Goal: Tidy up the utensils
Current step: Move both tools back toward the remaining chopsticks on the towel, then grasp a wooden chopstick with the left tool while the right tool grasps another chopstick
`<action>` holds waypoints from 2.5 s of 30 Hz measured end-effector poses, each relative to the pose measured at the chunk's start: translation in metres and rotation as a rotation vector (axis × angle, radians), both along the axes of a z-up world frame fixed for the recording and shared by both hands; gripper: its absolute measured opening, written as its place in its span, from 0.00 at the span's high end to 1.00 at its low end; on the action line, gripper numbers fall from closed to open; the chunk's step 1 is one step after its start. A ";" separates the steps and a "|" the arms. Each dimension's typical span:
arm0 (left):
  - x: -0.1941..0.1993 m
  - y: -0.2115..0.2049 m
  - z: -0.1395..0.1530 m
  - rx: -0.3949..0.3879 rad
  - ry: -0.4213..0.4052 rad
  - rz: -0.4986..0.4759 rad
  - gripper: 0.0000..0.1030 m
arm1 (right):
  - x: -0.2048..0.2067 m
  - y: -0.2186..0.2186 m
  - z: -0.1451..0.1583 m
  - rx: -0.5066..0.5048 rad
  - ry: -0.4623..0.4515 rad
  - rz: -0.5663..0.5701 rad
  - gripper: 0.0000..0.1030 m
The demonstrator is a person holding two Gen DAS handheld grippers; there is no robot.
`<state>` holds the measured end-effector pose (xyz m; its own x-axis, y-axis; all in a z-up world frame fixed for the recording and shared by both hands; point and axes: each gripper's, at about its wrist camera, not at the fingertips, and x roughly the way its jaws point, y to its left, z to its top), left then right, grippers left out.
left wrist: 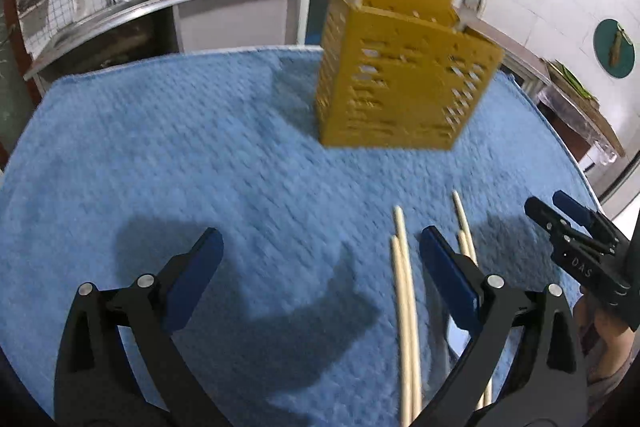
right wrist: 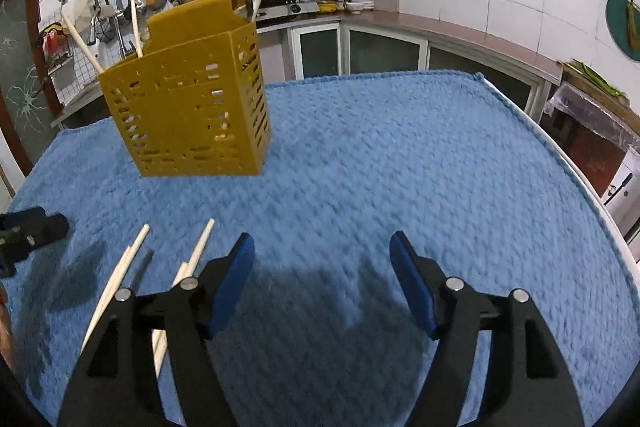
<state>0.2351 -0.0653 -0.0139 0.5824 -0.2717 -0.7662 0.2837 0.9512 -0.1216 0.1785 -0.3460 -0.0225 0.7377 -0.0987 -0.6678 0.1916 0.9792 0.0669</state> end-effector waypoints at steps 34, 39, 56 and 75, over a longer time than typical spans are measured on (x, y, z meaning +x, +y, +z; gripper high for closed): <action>-0.002 -0.029 -0.029 -0.039 0.111 -0.146 0.95 | 0.007 0.023 -0.011 -0.017 0.089 0.051 0.34; 0.006 -0.016 -0.029 -0.084 0.125 -0.120 0.95 | 0.018 0.039 -0.009 0.011 0.107 0.073 0.43; 0.026 0.000 -0.038 -0.075 0.152 -0.085 0.95 | 0.070 0.083 -0.022 0.012 0.285 0.099 0.79; 0.017 0.006 -0.018 -0.124 0.094 -0.082 0.95 | 0.058 0.058 -0.006 0.132 0.220 0.089 0.95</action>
